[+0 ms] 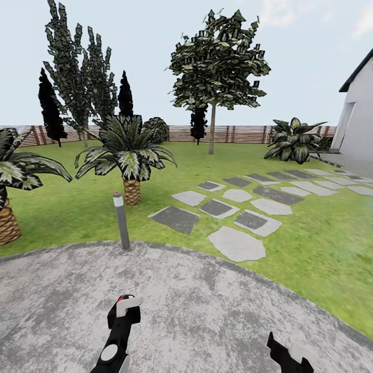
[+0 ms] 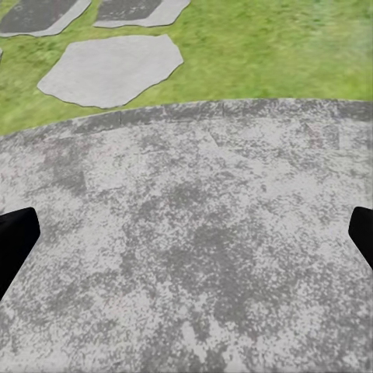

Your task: In the garden, pick up the pesticide atomizer on the floor and spray pesticide onto both trees until each tree trunk is fully covered.

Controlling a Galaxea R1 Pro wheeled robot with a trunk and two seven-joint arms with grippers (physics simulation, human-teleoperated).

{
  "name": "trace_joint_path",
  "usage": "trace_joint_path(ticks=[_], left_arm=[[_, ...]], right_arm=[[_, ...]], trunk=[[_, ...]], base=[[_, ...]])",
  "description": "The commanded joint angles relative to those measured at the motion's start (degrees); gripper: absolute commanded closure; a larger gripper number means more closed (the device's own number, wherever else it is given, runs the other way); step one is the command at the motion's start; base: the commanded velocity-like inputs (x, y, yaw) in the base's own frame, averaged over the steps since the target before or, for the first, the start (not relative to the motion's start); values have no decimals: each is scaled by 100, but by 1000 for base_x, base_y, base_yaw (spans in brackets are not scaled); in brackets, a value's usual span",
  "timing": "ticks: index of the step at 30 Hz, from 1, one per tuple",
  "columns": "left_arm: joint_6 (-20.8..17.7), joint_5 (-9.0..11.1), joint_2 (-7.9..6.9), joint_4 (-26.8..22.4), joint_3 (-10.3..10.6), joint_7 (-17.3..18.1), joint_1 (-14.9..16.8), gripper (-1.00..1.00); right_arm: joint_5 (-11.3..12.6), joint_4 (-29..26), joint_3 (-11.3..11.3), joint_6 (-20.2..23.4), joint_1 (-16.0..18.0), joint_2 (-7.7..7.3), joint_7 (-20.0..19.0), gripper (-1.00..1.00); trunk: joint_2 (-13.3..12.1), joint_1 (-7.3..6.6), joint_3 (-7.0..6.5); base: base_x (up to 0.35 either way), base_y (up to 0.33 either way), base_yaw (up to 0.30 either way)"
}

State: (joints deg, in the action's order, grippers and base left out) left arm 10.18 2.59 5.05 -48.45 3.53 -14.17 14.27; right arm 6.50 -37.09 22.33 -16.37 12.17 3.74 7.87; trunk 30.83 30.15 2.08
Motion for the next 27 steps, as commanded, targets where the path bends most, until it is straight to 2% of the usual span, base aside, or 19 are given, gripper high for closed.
trace_joint_path(ticks=[1, 14, 24, 27], left_arm=[[19, 22, -2, 2, 20, -34, 4, 100], [28, 26, -4, 2, 24, -38, -2, 100], [59, -2, -3, 8, 27, -9, -11, 100], [56, -13, -5, 15, 92, -5, -12, 100]], right_arm=[[53, 0, 8, -24, 5, 3, -13, -100], [54, 0, 8, -26, 6, 3, -13, -100], [60, 18, 13, -30, 8, 3, -13, -100], [49, 25, 3, -28, 6, 3, -17, -100]], trunk=[[11, 3, 12], [11, 3, 12], [11, 3, 12], [11, 3, 12]], base=[[0, 0, -6], [2, 0, -1], [70, 0, 0], [27, 0, 0]])
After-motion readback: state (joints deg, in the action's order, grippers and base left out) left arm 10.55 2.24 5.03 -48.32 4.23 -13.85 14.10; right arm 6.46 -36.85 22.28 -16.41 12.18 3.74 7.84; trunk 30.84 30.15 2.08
